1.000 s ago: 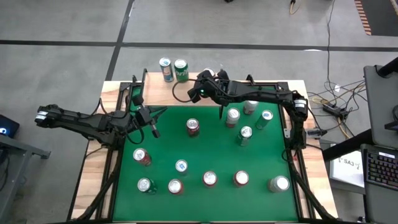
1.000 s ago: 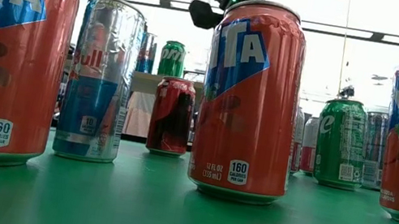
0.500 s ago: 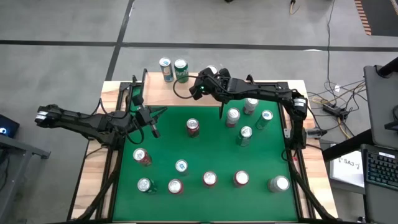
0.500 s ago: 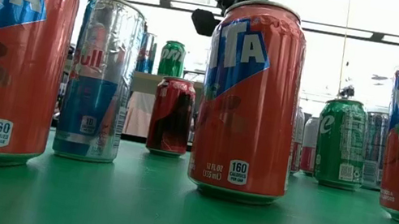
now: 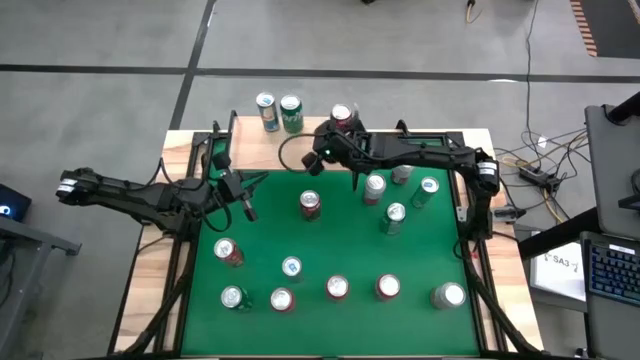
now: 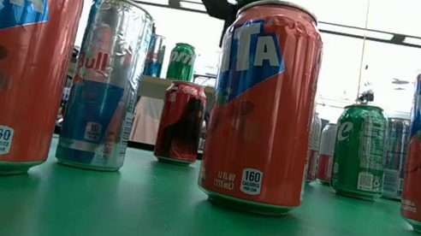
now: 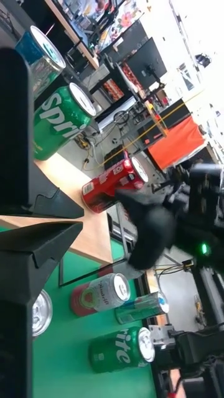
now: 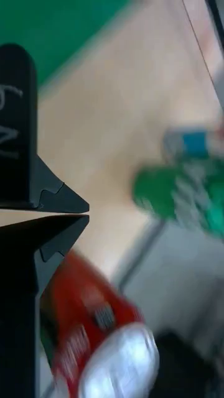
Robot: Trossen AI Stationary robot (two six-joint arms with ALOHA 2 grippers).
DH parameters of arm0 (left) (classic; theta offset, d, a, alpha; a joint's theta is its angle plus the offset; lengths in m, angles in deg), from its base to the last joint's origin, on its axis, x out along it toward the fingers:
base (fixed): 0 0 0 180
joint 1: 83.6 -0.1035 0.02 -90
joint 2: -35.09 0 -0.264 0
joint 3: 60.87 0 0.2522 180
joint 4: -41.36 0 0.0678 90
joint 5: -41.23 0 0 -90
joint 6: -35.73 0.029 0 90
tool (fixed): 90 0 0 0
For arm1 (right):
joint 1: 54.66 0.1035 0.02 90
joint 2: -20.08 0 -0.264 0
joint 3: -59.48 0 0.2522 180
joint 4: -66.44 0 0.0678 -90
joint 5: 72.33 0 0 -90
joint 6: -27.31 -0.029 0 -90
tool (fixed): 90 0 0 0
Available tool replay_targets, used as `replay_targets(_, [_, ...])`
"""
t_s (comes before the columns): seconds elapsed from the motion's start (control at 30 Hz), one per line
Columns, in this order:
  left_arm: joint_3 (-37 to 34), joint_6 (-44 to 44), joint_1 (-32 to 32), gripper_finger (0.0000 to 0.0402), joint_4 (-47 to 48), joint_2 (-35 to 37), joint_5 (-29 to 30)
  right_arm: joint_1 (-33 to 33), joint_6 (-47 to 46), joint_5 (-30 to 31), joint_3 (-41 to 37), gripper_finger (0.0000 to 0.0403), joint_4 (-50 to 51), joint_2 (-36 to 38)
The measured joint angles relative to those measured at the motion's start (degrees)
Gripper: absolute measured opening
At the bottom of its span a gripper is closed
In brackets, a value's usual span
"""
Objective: Place canned beverage on shelf
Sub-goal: Put the blue can on the shelf
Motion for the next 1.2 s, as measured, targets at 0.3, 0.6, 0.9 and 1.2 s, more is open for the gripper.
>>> replay_targets(0.3, [0.00, -2.21, 0.07, 0.0003, -0.13, -0.08, -0.02, 3.90, -7.90, -14.09, 0.38, 0.0009, 9.65, 3.60])
replay_targets(0.6, [0.00, -3.74, 0.07, 0.0003, -0.32, -0.15, -0.09, 4.49, -8.66, -14.56, 0.38, 0.0009, 15.80, 3.48])
replay_targets(0.9, [0.20, -3.82, 0.07, 0.0003, -0.44, -0.17, -0.09, 4.38, -9.31, -14.58, 0.38, 0.0009, 16.40, 3.40])
replay_targets(1.2, [0.20, -3.62, 0.07, 0.0003, -0.41, -0.77, -0.07, 3.98, -10.56, -14.56, 0.38, 0.0009, 15.89, 3.42])
